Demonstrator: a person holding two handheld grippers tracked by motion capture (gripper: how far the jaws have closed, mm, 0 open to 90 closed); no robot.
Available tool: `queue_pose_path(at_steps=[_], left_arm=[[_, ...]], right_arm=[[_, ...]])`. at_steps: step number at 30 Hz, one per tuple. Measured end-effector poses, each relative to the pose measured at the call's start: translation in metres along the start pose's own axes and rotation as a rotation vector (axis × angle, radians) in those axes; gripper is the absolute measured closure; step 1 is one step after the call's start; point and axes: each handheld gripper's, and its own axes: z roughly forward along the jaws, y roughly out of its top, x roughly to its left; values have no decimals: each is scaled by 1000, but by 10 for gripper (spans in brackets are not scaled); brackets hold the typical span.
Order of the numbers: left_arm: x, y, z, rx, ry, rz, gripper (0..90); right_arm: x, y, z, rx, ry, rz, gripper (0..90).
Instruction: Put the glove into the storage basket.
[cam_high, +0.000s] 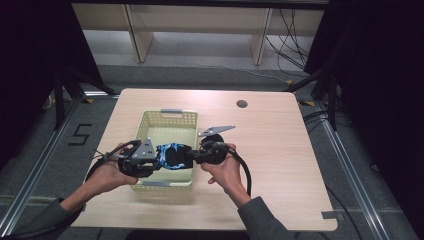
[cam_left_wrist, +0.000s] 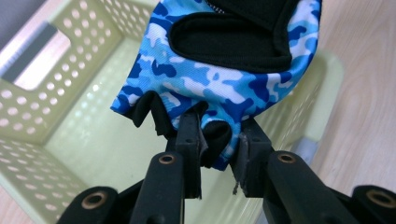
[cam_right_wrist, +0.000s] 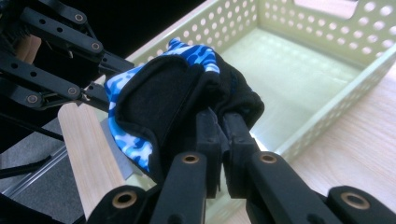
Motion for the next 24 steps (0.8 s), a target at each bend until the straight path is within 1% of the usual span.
queue_pose_path(at_steps=[1, 2, 3, 4, 5, 6, 7, 8, 10, 11, 12, 13, 14, 15, 16, 17, 18, 19, 20, 21, 22, 23, 24], left_arm=[[1, -2, 1, 0, -2, -7, 738], [4, -4, 2, 22, -7, -8, 738], [5, -6, 4, 30, -9, -14, 738], [7, -8, 6, 37, -10, -5, 738], [7, -9, 8, 52, -14, -18, 738], [8, -12, 10, 56, -14, -2, 738], [9, -14, 11, 67, -25, -16, 737], [11, -17, 13, 71, -26, -14, 737], [13, -22, 16, 83, -37, -26, 737], [14, -24, 18, 88, -43, -36, 737], [14, -26, 20, 100, -51, -39, 737], [14, -28, 23, 111, -51, -35, 736], [14, -30, 25, 122, -59, -40, 736], [14, -31, 27, 127, -65, -31, 736], [14, -31, 28, 133, -63, -32, 736], [15, -32, 29, 147, -71, -30, 736], [15, -33, 30, 151, -74, -29, 735], [15, -34, 32, 162, -82, -38, 735], [15, -34, 33, 167, -87, -39, 734], [16, -34, 34, 176, -93, -32, 733], [16, -34, 35, 182, -95, -43, 732], [16, -34, 35, 188, -98, -39, 731], [16, -34, 36, 190, -96, -35, 730]], right_arm=[[0, 0, 4, 11, -7, -3, 874], [-1, 1, 6, 15, -6, -10, 874], [-1, 1, 11, 24, -8, -4, 874], [-1, 0, 15, 33, -9, -6, 874], [-1, 0, 19, 43, -11, -4, 874], [-1, 0, 22, 50, -10, 3, 874], [-2, -1, 27, 61, -14, 4, 874], [-3, -2, 31, 65, -13, 3, 874], [-3, -4, 39, 83, -12, 13, 874], [-3, -5, 43, 66, -11, 20, 874], [-2, -5, 45, 95, -15, 16, 874], [-2, -7, 49, 87, -19, 20, 874], [-3, -7, 51, 117, -23, 14, 874], [-3, -8, 55, 130, -29, 11, 874], [-3, -9, 57, 141, -30, 9, 874], [-3, -9, 59, 144, -29, 6, 874], [-2, -10, 62, 151, -35, 15, 874], [0, -10, 62, 189, -45, 48, 874], [-1, -10, 66, 181, -43, 18, 874], [-2, -11, 68, 188, -49, 5, 874], [-2, -11, 70, 200, -53, 2, 873], [0, -11, 72, 214, -57, 10, 873], [0, -11, 73, 221, -58, 8, 873]])
